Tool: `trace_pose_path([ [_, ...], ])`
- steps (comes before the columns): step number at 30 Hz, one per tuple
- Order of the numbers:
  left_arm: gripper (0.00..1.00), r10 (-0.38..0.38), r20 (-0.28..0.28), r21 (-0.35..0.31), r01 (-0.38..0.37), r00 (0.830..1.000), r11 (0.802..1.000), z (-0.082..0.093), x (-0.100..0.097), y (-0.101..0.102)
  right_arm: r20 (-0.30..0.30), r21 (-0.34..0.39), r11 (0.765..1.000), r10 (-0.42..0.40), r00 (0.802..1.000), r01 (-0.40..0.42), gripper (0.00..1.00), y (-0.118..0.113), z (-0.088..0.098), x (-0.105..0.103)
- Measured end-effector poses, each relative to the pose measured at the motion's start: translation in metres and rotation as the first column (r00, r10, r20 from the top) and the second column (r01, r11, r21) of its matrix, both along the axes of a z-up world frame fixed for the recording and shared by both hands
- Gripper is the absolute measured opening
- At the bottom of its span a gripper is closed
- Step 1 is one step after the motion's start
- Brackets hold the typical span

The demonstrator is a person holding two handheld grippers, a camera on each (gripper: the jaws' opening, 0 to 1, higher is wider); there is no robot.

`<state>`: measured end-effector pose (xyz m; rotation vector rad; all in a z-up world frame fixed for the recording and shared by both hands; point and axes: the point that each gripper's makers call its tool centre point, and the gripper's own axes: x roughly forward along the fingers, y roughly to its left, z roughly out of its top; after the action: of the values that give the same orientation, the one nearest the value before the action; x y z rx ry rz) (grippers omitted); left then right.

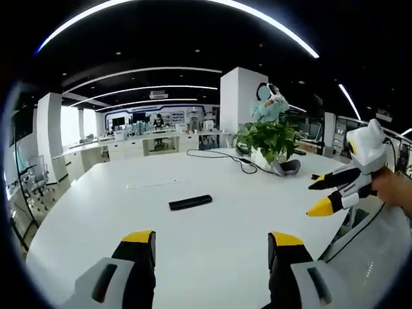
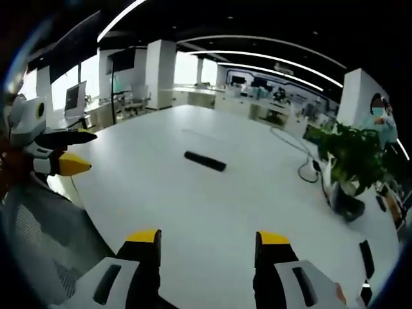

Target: Press the specified remote control buttons in sequence, fully releasing each button before pressing the next.

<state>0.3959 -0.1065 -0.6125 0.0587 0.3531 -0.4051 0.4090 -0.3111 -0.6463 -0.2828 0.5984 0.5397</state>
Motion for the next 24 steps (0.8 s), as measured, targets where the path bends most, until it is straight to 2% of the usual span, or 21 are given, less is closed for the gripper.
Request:
trace_pose_path([
  [24, 0.74, -0.003, -0.005, 0.006, 0.003, 1.0, 1.0, -0.0008, -0.0011, -0.0005, 0.001, 0.005, 1.0, -0.004, 1.0, 0.004, 0.57, -0.002, 0.0006, 0.0012],
])
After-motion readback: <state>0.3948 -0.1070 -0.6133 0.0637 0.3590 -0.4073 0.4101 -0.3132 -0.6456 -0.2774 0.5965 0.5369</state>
